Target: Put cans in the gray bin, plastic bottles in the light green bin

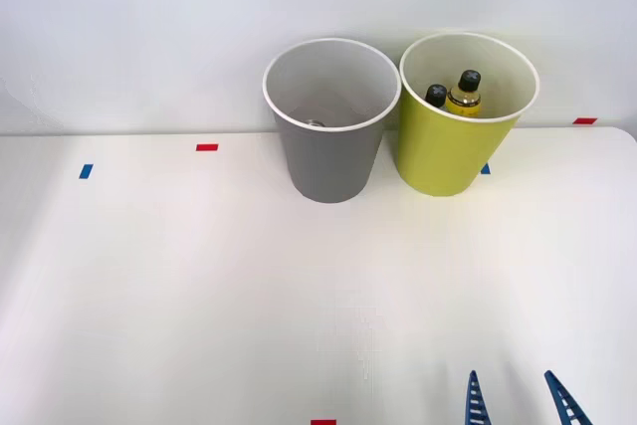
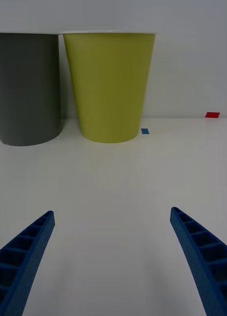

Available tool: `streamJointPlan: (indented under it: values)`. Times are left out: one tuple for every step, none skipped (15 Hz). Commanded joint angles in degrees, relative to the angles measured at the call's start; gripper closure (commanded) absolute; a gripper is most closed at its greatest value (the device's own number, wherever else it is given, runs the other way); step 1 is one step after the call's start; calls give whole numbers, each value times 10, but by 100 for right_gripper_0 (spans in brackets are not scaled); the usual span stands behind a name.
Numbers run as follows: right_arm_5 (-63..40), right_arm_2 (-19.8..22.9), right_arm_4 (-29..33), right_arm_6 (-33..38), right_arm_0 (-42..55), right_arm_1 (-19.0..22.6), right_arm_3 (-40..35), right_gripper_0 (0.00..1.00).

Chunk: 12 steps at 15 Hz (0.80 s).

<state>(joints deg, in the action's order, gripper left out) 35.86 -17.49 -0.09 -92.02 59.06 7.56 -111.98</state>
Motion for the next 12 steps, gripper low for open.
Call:
streamJointPlan:
  values:
    - [0,0,0,0,0,0,0,19]
    - [0,0,0,0,0,0,0,19]
    - [0,0,0,0,0,0,0,20]
    - [0,0,0,0,0,0,0,20]
    - [0,0,0,0,0,0,0,20]
    - [0,0,0,0,0,0,0,20]
    - [0,0,0,0,0,0,0,19]
    - [0,0,0,0,0,0,0,19]
    - [0,0,0,0,0,0,0,19]
    - [0,0,0,0,0,0,0,19]
    - [0,0,0,0,0,0,0,19]
    - [0,0,0,0,0,0,0,19]
